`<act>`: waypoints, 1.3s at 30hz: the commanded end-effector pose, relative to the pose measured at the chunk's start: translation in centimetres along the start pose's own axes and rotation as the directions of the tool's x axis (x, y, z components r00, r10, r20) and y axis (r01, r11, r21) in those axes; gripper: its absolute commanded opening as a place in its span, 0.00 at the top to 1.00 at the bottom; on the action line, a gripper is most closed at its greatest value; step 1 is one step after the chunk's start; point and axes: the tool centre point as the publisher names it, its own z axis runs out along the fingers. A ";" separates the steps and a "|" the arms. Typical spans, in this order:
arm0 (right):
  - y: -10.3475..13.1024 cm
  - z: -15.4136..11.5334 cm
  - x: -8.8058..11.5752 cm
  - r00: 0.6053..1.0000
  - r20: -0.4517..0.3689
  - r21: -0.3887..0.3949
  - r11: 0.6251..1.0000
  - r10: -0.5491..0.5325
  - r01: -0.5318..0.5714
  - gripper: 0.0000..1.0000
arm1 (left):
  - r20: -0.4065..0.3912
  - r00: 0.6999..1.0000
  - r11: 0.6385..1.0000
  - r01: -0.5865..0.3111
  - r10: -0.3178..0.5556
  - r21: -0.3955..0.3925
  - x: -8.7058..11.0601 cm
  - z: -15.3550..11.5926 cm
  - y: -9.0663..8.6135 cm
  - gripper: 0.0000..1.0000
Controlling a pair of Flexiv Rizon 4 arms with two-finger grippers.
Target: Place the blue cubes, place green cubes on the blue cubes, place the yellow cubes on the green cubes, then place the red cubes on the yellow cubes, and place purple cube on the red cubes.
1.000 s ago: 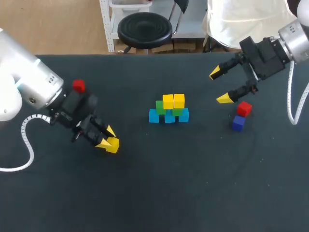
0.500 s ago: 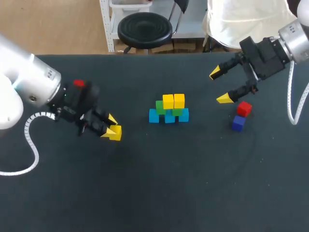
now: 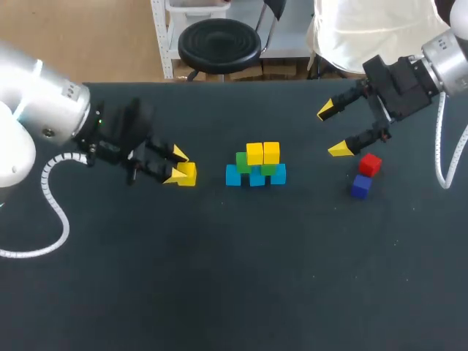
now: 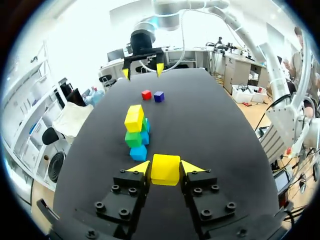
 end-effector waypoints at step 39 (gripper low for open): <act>0.0 0.0 0.0 1.000 0.002 0.000 1.000 -0.001 0.001 0.00 | -0.033 0.983 0.983 0.182 -0.183 -0.031 -3.2 2.5 4.1 1.00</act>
